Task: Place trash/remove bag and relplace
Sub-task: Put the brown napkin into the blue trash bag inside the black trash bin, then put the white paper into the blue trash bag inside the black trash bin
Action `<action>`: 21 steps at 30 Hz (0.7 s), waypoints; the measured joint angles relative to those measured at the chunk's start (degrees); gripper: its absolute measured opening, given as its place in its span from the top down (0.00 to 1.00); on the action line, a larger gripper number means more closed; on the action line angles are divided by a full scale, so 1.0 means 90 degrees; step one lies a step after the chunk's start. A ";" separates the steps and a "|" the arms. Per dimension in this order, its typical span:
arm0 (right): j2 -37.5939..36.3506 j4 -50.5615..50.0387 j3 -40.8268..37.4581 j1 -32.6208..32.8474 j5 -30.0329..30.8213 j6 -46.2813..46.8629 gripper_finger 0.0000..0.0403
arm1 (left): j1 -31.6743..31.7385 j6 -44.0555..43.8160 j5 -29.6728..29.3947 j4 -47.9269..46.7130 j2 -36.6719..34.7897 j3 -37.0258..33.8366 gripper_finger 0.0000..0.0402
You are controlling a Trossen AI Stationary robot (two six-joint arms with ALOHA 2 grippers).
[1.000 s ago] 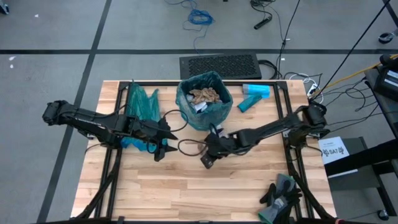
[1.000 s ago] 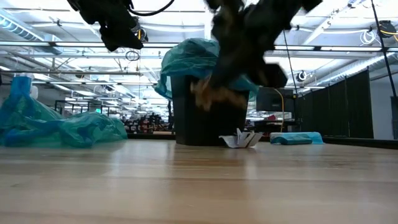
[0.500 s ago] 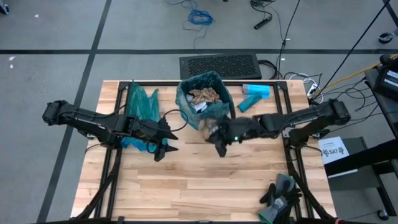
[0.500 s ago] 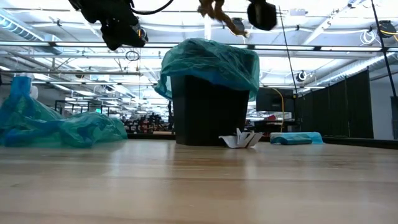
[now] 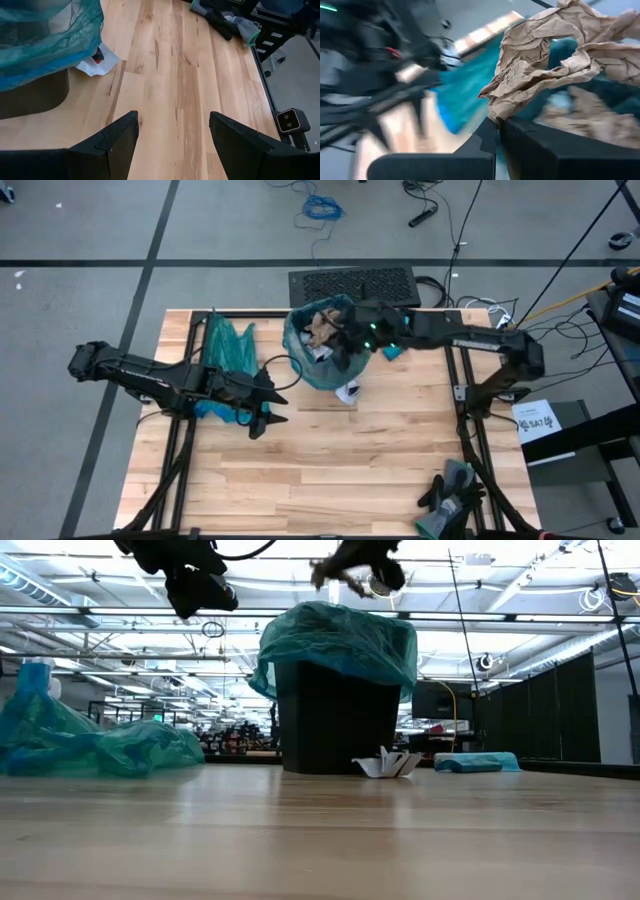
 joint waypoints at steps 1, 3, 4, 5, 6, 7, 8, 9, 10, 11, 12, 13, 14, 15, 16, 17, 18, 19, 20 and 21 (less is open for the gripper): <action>0.0109 -0.0079 0.0076 -0.0111 0.0013 -0.0089 1.00 | 0.0000 0.0001 0.0000 -0.0009 0.0000 0.0000 0.39; 0.0282 -0.0207 0.0128 -0.0317 0.0004 -0.0158 1.00 | 0.0000 0.0001 0.0000 -0.0006 0.0000 0.0000 0.39; 0.0356 -0.0276 0.0147 -0.0411 -0.0008 -0.0133 0.99 | 0.0000 0.0001 0.0000 -0.0009 0.0000 0.0000 0.39; 0.0421 -0.0313 0.0150 -0.0496 -0.0009 -0.0081 0.98 | 0.0000 -0.0001 0.0000 -0.0011 0.0000 0.0000 0.39; 0.0469 -0.0398 0.0152 -0.0568 -0.0023 -0.0063 0.97 | 0.0000 -0.0001 0.0000 -0.0011 0.0000 0.0000 0.39; 0.0520 -0.0491 0.0153 -0.0624 -0.0038 -0.0065 0.95 | 0.0000 0.0001 0.0000 -0.0013 0.0000 0.0000 0.39; 0.0565 -0.0526 0.0153 -0.0669 -0.0034 -0.0085 0.93 | 0.0000 -0.0001 0.0000 -0.0011 0.0000 0.0000 0.39; 0.0605 -0.0526 0.0152 -0.0700 -0.0035 -0.0100 0.90 | 0.0000 -0.0003 0.0000 -0.0013 0.0000 0.0000 0.39; 0.0625 -0.0525 0.0153 -0.0723 -0.0041 -0.0106 0.87 | 0.0000 -0.0004 0.0000 -0.0022 0.0000 0.0000 0.39; 0.0628 -0.0508 0.0150 -0.0737 -0.0055 -0.0109 0.84 | 0.0000 -0.0002 0.0000 -0.0030 0.0000 0.0000 0.39; 0.0628 -0.0462 0.0153 -0.0740 -0.0055 -0.0109 0.81 | 0.0000 -0.0004 0.0000 -0.0029 0.0000 0.0000 0.39; 0.0625 -0.0412 0.0153 -0.0740 -0.0055 -0.0102 0.78 | 0.0000 -0.0004 0.0000 -0.0030 0.0000 0.0000 0.39; 0.0621 -0.0404 0.0153 -0.0738 -0.0057 -0.0100 0.75 | 0.0000 -0.0003 0.0000 -0.0035 0.0000 0.0000 0.39; 0.0616 -0.0419 0.0153 -0.0738 -0.0057 -0.0100 0.72 | 0.0000 -0.0001 0.0000 -0.0033 0.0000 0.0000 0.39; 0.0610 -0.0422 0.0153 -0.0738 -0.0057 -0.0097 0.69 | 0.0000 -0.0001 0.0000 -0.0033 0.0000 0.0000 0.39; 0.0590 -0.0424 0.0153 -0.0740 -0.0057 -0.0102 0.67 | 0.0000 -0.0004 0.0000 -0.0033 0.0000 0.0000 0.39; 0.0537 -0.0456 0.0153 -0.0740 -0.0057 -0.0121 0.64 | 0.0000 -0.0001 0.0000 -0.0033 0.0000 0.0000 0.39; 0.0462 -0.0570 0.0153 -0.0740 -0.0078 -0.0123 0.63 | 0.0000 -0.0001 0.0000 -0.0035 0.0000 0.0000 0.39; 0.0364 -0.0713 0.0153 -0.0740 -0.0117 -0.0119 0.61 | 0.0000 -0.0001 0.0000 -0.0032 0.0000 0.0000 0.39; 0.0252 -0.0867 0.0153 -0.0740 -0.0158 -0.0121 0.60 | 0.0000 -0.0002 0.0000 -0.0032 0.0000 0.0000 0.39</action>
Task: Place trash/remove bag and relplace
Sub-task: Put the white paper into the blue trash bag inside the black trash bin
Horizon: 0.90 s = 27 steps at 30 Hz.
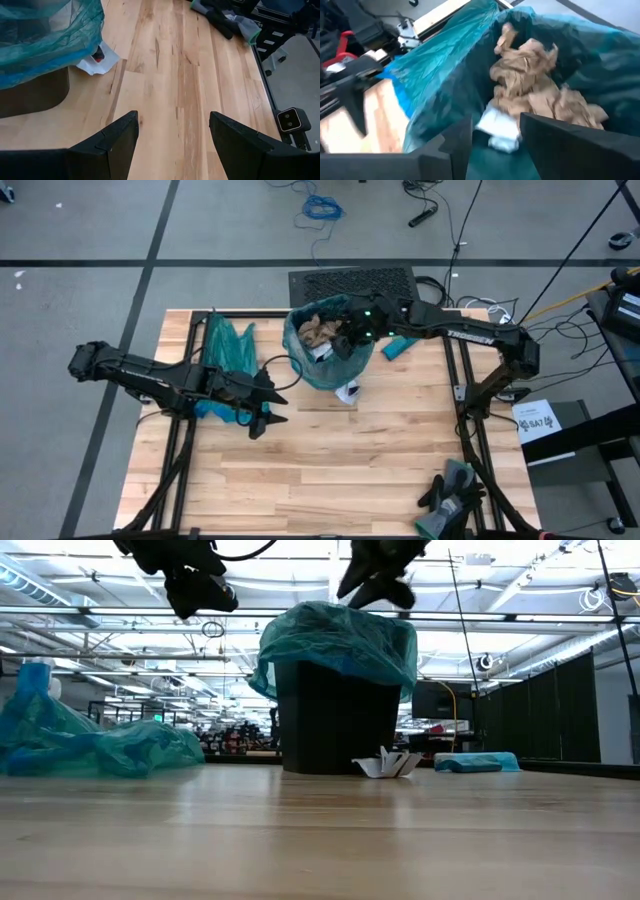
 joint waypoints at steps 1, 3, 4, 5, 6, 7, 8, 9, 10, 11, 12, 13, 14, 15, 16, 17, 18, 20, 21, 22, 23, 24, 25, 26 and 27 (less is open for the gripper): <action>-0.0103 -0.0154 0.0000 0.0000 -0.0007 -0.0010 0.59 | 0.0000 0.0000 -0.0001 -0.0006 0.0000 0.0000 0.39; -0.0364 -0.0538 0.0000 0.0002 -0.0001 -0.0003 0.59 | 0.0000 0.0000 0.0000 -0.0003 0.0000 0.0000 0.39; -0.0507 -0.0729 0.0000 0.0002 0.0015 0.0055 0.59 | 0.0000 -0.0002 0.0000 -0.0003 0.0000 0.0000 0.39; -0.0659 -0.0904 0.0000 0.0003 0.0063 0.0144 0.59 | 0.0000 -0.0002 0.0000 0.0001 0.0000 0.0000 0.39; -0.0816 -0.1111 0.0000 0.0024 0.0136 0.0293 0.60 | 0.0000 0.0001 0.0000 -0.0004 0.0000 0.0000 0.39; -0.0955 -0.1394 0.0002 0.0048 0.0214 0.0463 0.60 | 0.0000 -0.0002 0.0000 -0.0001 0.0000 0.0000 0.39; -0.1076 -0.1706 0.0002 0.0073 0.0316 0.0652 0.61 | 0.0000 -0.0002 0.0000 -0.0001 0.0000 0.0000 0.39; -0.1192 -0.2016 0.0002 0.0118 0.0433 0.0825 0.61 | 0.0000 -0.0002 0.0000 -0.0001 0.0000 0.0000 0.39; -0.1286 -0.2333 0.0002 0.0185 0.0561 0.0995 0.62 | 0.0000 -0.0002 -0.0001 -0.0003 0.0000 0.0000 0.39; -0.1376 -0.2630 0.0002 0.0276 0.0720 0.1160 0.63 | 0.0000 0.0001 0.0000 -0.0004 0.0000 0.0000 0.39; -0.1465 -0.2902 0.0002 0.0396 0.0897 0.1314 0.63 | 0.0000 0.0001 -0.0001 -0.0001 0.0000 0.0000 0.39; -0.1538 -0.3139 0.0002 0.0527 0.1098 0.1466 0.63 | 0.0000 0.0000 -0.0001 -0.0001 0.0000 0.0000 0.39; -0.1603 -0.3356 0.0002 0.0671 0.1314 0.1637 0.63 | 0.0000 0.0003 0.0000 -0.0001 0.0000 0.0000 0.39; -0.1660 -0.3546 -0.0013 0.0830 0.1531 0.1815 0.64 | 0.0000 0.0003 0.0000 -0.0002 0.0000 0.0000 0.39; -0.1715 -0.3654 -0.0088 0.0982 0.1716 0.2012 0.64 | 0.0000 0.0003 0.0000 -0.0001 0.0000 0.0000 0.39; -0.1781 -0.3736 -0.0203 0.1135 0.1839 0.2220 0.64 | 0.0000 0.0003 -0.0002 0.0001 0.0000 0.0000 0.39; -0.1851 -0.3751 -0.0380 0.1265 0.1916 0.2441 0.64 | 0.0000 0.0003 -0.0001 0.0000 0.0000 0.0000 0.39; -0.2026 -0.3635 -0.0882 0.1534 0.1968 0.2917 0.64 | 0.0000 0.0003 -0.0002 -0.0001 0.0000 0.0000 0.39; -0.2128 -0.3511 -0.1210 0.1658 0.1969 0.3168 0.64 | 0.0000 0.0003 -0.0002 0.0002 0.0000 0.0000 0.39; -0.2227 -0.3327 -0.1583 0.1786 0.1968 0.3434 0.64 | 0.0000 0.0003 -0.0002 0.0002 0.0000 0.0000 0.39; -0.2330 -0.3066 -0.2000 0.1914 0.1966 0.3706 0.64 | 0.0000 0.0003 -0.0002 -0.0001 0.0000 0.0000 0.39; -0.2430 -0.2721 -0.2432 0.2045 0.1961 0.3997 0.64 | 0.0000 0.0003 -0.0002 0.0002 0.0000 0.0000 0.39; -0.2520 -0.2319 -0.2871 0.2170 0.1955 0.4287 0.64 | 0.0000 0.0003 -0.0002 0.0001 0.0000 0.0000 0.39; -0.2615 -0.1825 -0.3309 0.2285 0.1939 0.4565 0.64 | 0.0000 0.0001 -0.0002 0.0001 0.0000 0.0000 0.39; -0.2689 -0.1255 -0.3728 0.2382 0.1892 0.4826 0.64 | 0.0000 -0.0002 -0.0002 0.0001 0.0000 0.0000 0.39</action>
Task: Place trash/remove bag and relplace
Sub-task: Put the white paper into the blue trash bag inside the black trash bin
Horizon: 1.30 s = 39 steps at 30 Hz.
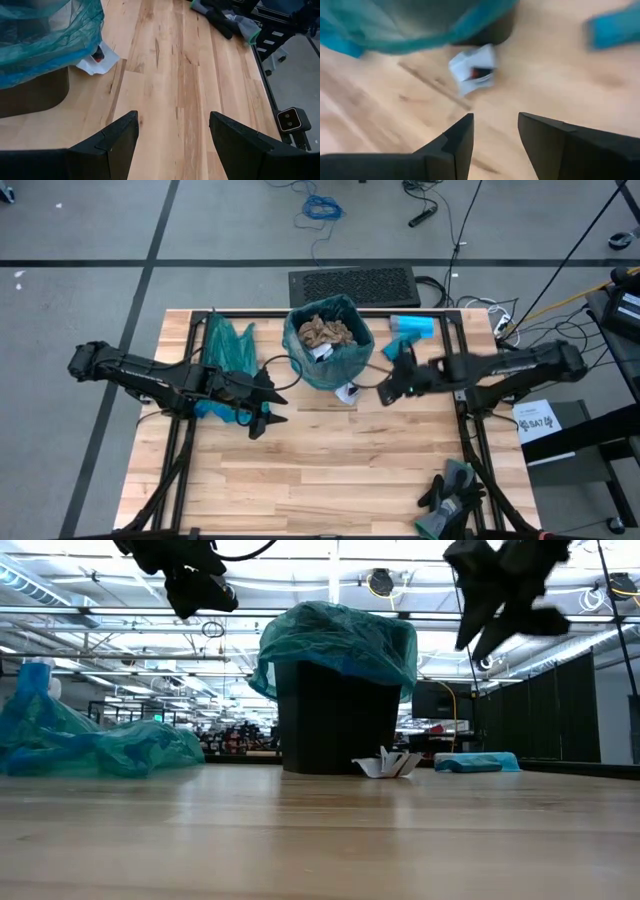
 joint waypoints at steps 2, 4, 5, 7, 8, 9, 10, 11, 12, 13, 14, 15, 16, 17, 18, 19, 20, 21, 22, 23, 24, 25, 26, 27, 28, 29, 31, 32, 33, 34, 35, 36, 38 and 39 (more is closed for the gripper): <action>-0.0086 0.1308 -0.0764 0.0143 -0.0095 0.0438 0.64 | 0.0000 0.0000 0.0000 0.0008 0.0000 0.0000 0.39; -0.0074 0.2615 -0.1434 0.0209 -0.0097 0.0764 0.64 | 0.0000 0.0000 0.0000 0.0016 0.0000 0.0000 0.39; -0.0039 0.3144 -0.1708 0.0215 -0.0094 0.0898 0.64 | 0.0000 0.0001 0.0000 0.0019 0.0000 0.0000 0.39; 0.0072 0.3967 -0.2174 0.0196 -0.0086 0.1257 0.64 | 0.0000 0.0001 0.0000 0.0022 0.0000 0.0000 0.39; 0.0135 0.4254 -0.2364 0.0170 -0.0089 0.1429 0.64 | 0.0000 -0.0001 0.0000 0.0024 0.0000 0.0000 0.39; 0.0200 0.4462 -0.2517 0.0135 -0.0086 0.1571 0.64 | 0.0000 -0.0002 0.0000 0.0022 0.0000 0.0000 0.39; 0.0256 0.4613 -0.2632 0.0119 -0.0077 0.1709 0.64 | 0.0000 0.0000 0.0000 0.0024 0.0000 0.0000 0.39; 0.0313 0.4718 -0.2710 0.0098 -0.0071 0.1820 0.64 | 0.0000 -0.0003 0.0000 0.0024 0.0000 0.0000 0.39; 0.0381 0.4800 -0.2763 0.0086 -0.0055 0.1888 0.64 | 0.0000 -0.0003 0.0000 0.0024 0.0000 0.0000 0.39; 0.0449 0.4892 -0.2799 0.0065 -0.0055 0.1910 0.64 | 0.0000 -0.0003 0.0000 0.0029 0.0000 0.0000 0.39; 0.0525 0.4927 -0.2803 0.0044 -0.0060 0.1919 0.64 | 0.0000 -0.0003 0.0000 0.0023 0.0000 0.0000 0.39; 0.0596 0.4996 -0.2803 0.0013 -0.0076 0.1922 0.64 | 0.0000 -0.0003 0.0000 0.0024 0.0000 0.0000 0.39; 0.0676 0.5114 -0.2801 -0.0020 -0.0074 0.1922 0.64 | 0.0000 -0.0003 0.0000 0.0025 0.0000 0.0000 0.39; 0.0771 0.5258 -0.2800 -0.0059 -0.0078 0.1918 0.64 | 0.0000 -0.0005 0.0000 0.0025 0.0000 0.0000 0.39; 0.0880 0.5372 -0.2793 -0.0109 -0.0118 0.1915 0.64 | 0.0000 -0.0003 0.0000 0.0026 0.0000 0.0000 0.39; 0.1005 0.5473 -0.2791 -0.0170 -0.0207 0.1918 0.64 | 0.0000 -0.0003 0.0000 0.0022 0.0000 0.0000 0.39; 0.1141 0.5591 -0.2792 -0.0235 -0.0340 0.1924 0.64 | 0.0000 -0.0003 0.0000 0.0026 0.0000 0.0000 0.39; 0.1286 0.5761 -0.2793 -0.0296 -0.0452 0.1924 0.64 | 0.0000 -0.0003 0.0000 0.0024 0.0000 0.0000 0.39; 0.1429 0.5959 -0.2793 -0.0349 -0.0549 0.1914 0.64 | 0.0000 -0.0001 0.0000 0.0024 0.0000 0.0000 0.39; 0.1553 0.6132 -0.2791 -0.0399 -0.0586 0.1910 0.64 | 0.0000 -0.0002 0.0000 0.0024 0.0000 0.0000 0.39; 0.1660 0.6275 -0.2791 -0.0435 -0.0578 0.1927 0.64 | 0.0000 -0.0003 0.0000 0.0024 0.0000 0.0000 0.39; 0.1774 0.6412 -0.2791 -0.0470 -0.0563 0.2001 0.64 | 0.0000 -0.0001 0.0000 0.0027 0.0000 0.0000 0.39; 0.1881 0.6526 -0.2791 -0.0513 -0.0557 0.2093 0.64 | 0.0000 -0.0001 0.0000 0.0023 0.0001 0.0000 0.39; 0.1977 0.6619 -0.2791 -0.0553 -0.0557 0.2149 0.64 | 0.0000 -0.0003 0.0000 0.0020 0.0002 0.0000 0.39; 0.2067 0.6718 -0.2791 -0.0595 -0.0555 0.2167 0.64 | 0.0000 -0.0003 0.0000 0.0026 0.0002 0.0000 0.39; 0.2152 0.6821 -0.2791 -0.0629 -0.0555 0.2167 0.64 | 0.0000 -0.0003 0.0000 0.0026 0.0002 0.0000 0.39; 0.2285 0.6950 -0.2791 -0.0705 -0.0553 0.2178 0.64 | 0.0000 -0.0005 0.0000 0.0024 0.0002 0.0000 0.39; 0.2360 0.6999 -0.2791 -0.0744 -0.0553 0.2182 0.65 | 0.0000 -0.0005 0.0000 0.0022 0.0002 0.0000 0.39; 0.2440 0.7042 -0.2791 -0.0782 -0.0560 0.2182 0.66 | 0.0000 -0.0005 0.0000 0.0024 0.0002 0.0000 0.39; 0.2492 0.7058 -0.2791 -0.0822 -0.0568 0.2184 0.67 | 0.0000 -0.0005 0.0000 0.0021 0.0002 0.0000 0.39; 0.2545 0.7107 -0.2791 -0.0859 -0.0574 0.2183 0.70 | 0.0000 -0.0005 0.0000 0.0021 0.0002 0.0000 0.39; 0.2588 0.7185 -0.2791 -0.0882 -0.0581 0.2182 0.73 | 0.0000 -0.0005 0.0000 0.0025 0.0002 0.0000 0.39; 0.2645 0.7282 -0.2791 -0.0910 -0.0584 0.2092 0.80 | 0.0000 -0.0005 0.0000 0.0018 0.0002 0.0000 0.39; 0.2652 0.7336 -0.2791 -0.0908 -0.0592 0.2005 0.85 | 0.0002 -0.0005 0.0000 0.0022 0.0002 0.0000 0.39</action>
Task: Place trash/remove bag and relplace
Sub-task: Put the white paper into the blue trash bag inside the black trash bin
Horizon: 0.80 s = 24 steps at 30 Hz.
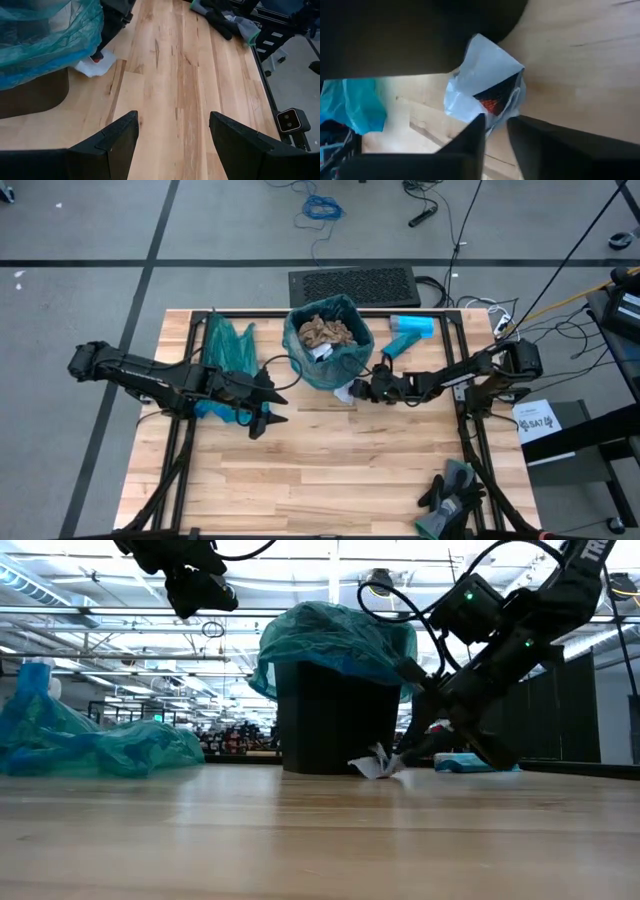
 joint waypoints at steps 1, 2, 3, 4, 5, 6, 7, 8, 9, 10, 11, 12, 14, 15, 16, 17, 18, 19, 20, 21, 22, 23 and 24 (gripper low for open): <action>0.0000 0.0067 0.0000 0.0000 -0.0008 -0.0098 0.90 | -0.0002 0.0000 0.0000 -0.0002 0.0000 0.0000 0.39; -0.0003 0.0147 0.0000 0.0004 -0.0013 -0.0202 0.95 | -0.0002 0.0000 0.0000 0.0002 0.0000 0.0000 0.39; -0.0017 0.0186 0.0000 0.0021 -0.0039 -0.0265 0.97 | -0.0002 0.0000 0.0000 -0.0002 0.0000 0.0000 0.39; -0.0039 0.0174 0.0000 0.0031 -0.0148 -0.0261 0.98 | -0.0002 0.0000 0.0000 -0.0005 0.0000 0.0000 0.39; -0.0049 0.0178 0.0000 0.0043 -0.0259 -0.0203 0.98 | -0.0002 0.0000 0.0000 -0.0001 0.0000 0.0000 0.39; -0.0062 0.0164 0.0000 0.0064 -0.0396 -0.0181 0.99 | -0.0001 0.0002 0.0000 -0.0001 0.0000 0.0000 0.39; -0.0088 0.0105 0.0000 0.0100 -0.0535 -0.0195 0.99 | -0.0002 0.0001 0.0000 -0.0006 0.0000 0.0000 0.39; -0.0122 0.0064 0.0000 0.0156 -0.0679 -0.0220 1.00 | -0.0002 0.0000 0.0000 -0.0004 0.0000 0.0000 0.39; -0.0158 0.0048 0.0000 0.0222 -0.0820 -0.0229 1.00 | -0.0002 0.0002 0.0000 -0.0002 0.0000 0.0000 0.39; -0.0201 0.0019 0.0000 0.0310 -0.0933 -0.0229 1.00 | -0.0002 0.0000 0.0000 -0.0005 0.0000 0.0000 0.39; -0.0257 -0.0029 0.0000 0.0407 -0.1032 -0.0233 1.00 | -0.0002 0.0000 0.0000 0.0000 0.0000 0.0000 0.39; -0.0309 -0.0036 0.0002 0.0516 -0.1086 -0.0253 1.00 | -0.0002 0.0002 0.0000 -0.0002 0.0000 0.0000 0.39; -0.0453 -0.0114 0.0048 0.0745 -0.1157 -0.0261 1.00 | -0.0001 0.0002 0.0000 0.0010 0.0000 0.0000 0.39; -0.0537 -0.0198 0.0094 0.0862 -0.1138 -0.0276 1.00 | -0.0002 0.0002 0.0000 0.0008 0.0000 0.0000 0.39; -0.0625 -0.0334 0.0164 0.0965 -0.1129 -0.0310 1.00 | -0.0002 0.0002 0.0000 0.0031 0.0000 0.0000 0.39; -0.0717 -0.0527 0.0232 0.1067 -0.1120 -0.0384 1.00 | -0.0002 0.0002 0.0000 0.0044 0.0000 0.0000 0.39; -0.0810 -0.0786 0.0336 0.1167 -0.1066 -0.0485 1.00 | -0.0002 0.0002 0.0000 0.0045 0.0000 0.0000 0.39; -0.0903 -0.1111 0.0469 0.1262 -0.0987 -0.0579 1.00 | 0.0000 0.0000 0.0000 0.0065 0.0000 0.0000 0.39; -0.0999 -0.1497 0.0636 0.1353 -0.0907 -0.0683 1.00 | -0.0002 0.0000 0.0000 0.0076 0.0000 0.0000 0.39; -0.1092 -0.1952 0.0844 0.1429 -0.0826 -0.0798 1.00 | -0.0002 0.0002 0.0000 0.0104 0.0000 0.0000 0.39; -0.1183 -0.2425 0.1063 0.1494 -0.0776 -0.0921 1.00 | -0.0002 0.0004 0.0000 0.0142 0.0000 0.0000 0.39; -0.1260 -0.2946 0.1307 0.1551 -0.0711 -0.1057 1.00 | -0.0002 0.0004 0.0000 0.0174 0.0000 0.0000 0.39; -0.1322 -0.3486 0.1582 0.1601 -0.0634 -0.1206 1.00 | -0.0002 0.0005 0.0000 0.0251 0.0000 0.0000 0.39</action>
